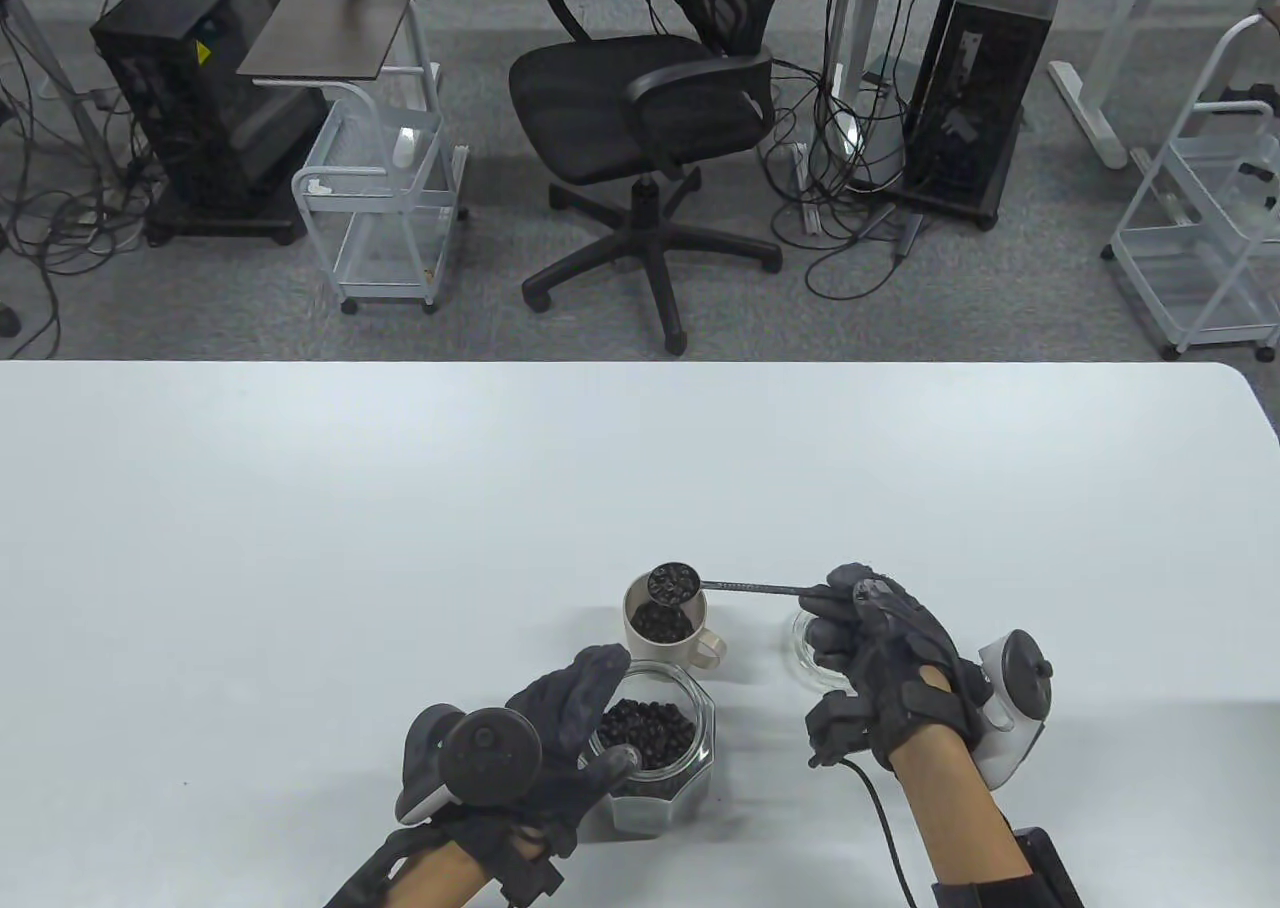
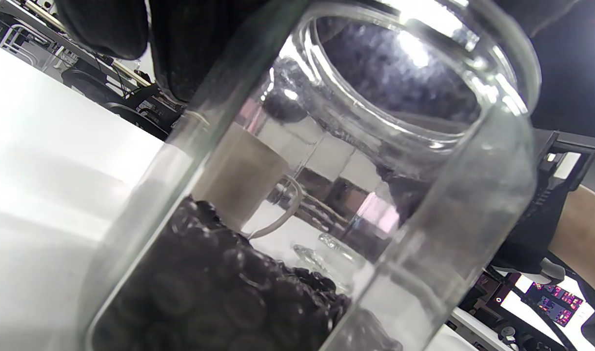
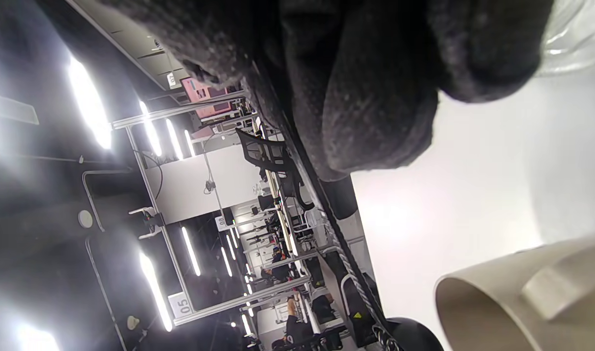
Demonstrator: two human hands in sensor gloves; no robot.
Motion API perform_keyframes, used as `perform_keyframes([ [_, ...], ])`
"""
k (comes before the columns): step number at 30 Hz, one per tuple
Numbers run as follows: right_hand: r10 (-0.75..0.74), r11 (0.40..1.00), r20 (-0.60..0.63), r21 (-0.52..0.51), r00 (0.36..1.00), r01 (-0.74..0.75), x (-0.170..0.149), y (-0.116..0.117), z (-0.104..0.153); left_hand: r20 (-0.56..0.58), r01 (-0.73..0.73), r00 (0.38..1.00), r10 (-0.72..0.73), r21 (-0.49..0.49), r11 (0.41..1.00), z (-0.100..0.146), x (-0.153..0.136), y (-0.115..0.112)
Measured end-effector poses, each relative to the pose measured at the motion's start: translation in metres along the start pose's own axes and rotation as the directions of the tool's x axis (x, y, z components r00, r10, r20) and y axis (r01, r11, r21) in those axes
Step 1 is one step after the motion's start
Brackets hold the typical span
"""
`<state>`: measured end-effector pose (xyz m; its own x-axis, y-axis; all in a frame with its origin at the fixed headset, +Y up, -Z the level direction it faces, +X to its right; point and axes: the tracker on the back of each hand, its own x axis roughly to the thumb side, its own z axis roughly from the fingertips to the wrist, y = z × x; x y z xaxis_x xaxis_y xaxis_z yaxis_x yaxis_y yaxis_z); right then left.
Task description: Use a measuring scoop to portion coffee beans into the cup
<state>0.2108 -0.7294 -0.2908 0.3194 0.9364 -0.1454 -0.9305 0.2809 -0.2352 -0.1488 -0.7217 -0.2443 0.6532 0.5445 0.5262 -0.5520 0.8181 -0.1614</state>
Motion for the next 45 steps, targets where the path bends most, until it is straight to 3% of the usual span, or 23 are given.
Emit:
perform_keyframes([
  [11, 0.183, 0.982, 0.07, 0.026, 0.981, -0.186, -0.001, 0.012, 0.0, 0.0, 0.001, 1.0, -0.001, 0.0, 1.0, 0.0, 0.0, 0.0],
  [22, 0.39, 0.908, 0.25, 0.058, 0.886, -0.416, 0.002, 0.032, 0.007, 0.001, -0.001, 1.0, 0.001, 0.001, 1.0, 0.0, 0.0, 0.0],
  [24, 0.432, 0.882, 0.31, 0.053, 0.847, -0.469, 0.005, 0.037, 0.009, 0.001, 0.0, 1.0, 0.0, 0.001, 1.0, 0.0, 0.0, 0.0],
  [29, 0.524, 0.781, 0.517, 0.024, 0.676, -0.624, 0.011, 0.053, 0.018, 0.001, 0.002, 1.0, -0.002, 0.0, 1.0, 0.0, 0.0, 0.0],
  [35, 0.563, 0.614, 0.726, -0.049, 0.394, -0.788, 0.016, 0.075, 0.034, 0.002, -0.001, 1.0, 0.001, 0.001, 1.0, 0.0, 0.0, 0.0],
  [40, 0.53, 0.491, 0.82, -0.09, 0.215, -0.867, 0.012, 0.089, 0.045, 0.0, -0.002, 1.0, 0.002, 0.0, 1.0, 0.0, 0.0, 0.0],
  [43, 0.518, 0.444, 0.844, -0.125, 0.141, -0.887, 0.012, 0.094, 0.05, 0.001, 0.0, 1.0, 0.0, 0.0, 1.0, 0.0, 0.0, 0.0],
  [45, 0.506, 0.44, 0.853, -0.131, 0.125, -0.888, 0.013, 0.095, 0.052, 0.001, -0.002, 1.0, 0.002, 0.001, 1.0, 0.0, 0.0, 0.0],
])
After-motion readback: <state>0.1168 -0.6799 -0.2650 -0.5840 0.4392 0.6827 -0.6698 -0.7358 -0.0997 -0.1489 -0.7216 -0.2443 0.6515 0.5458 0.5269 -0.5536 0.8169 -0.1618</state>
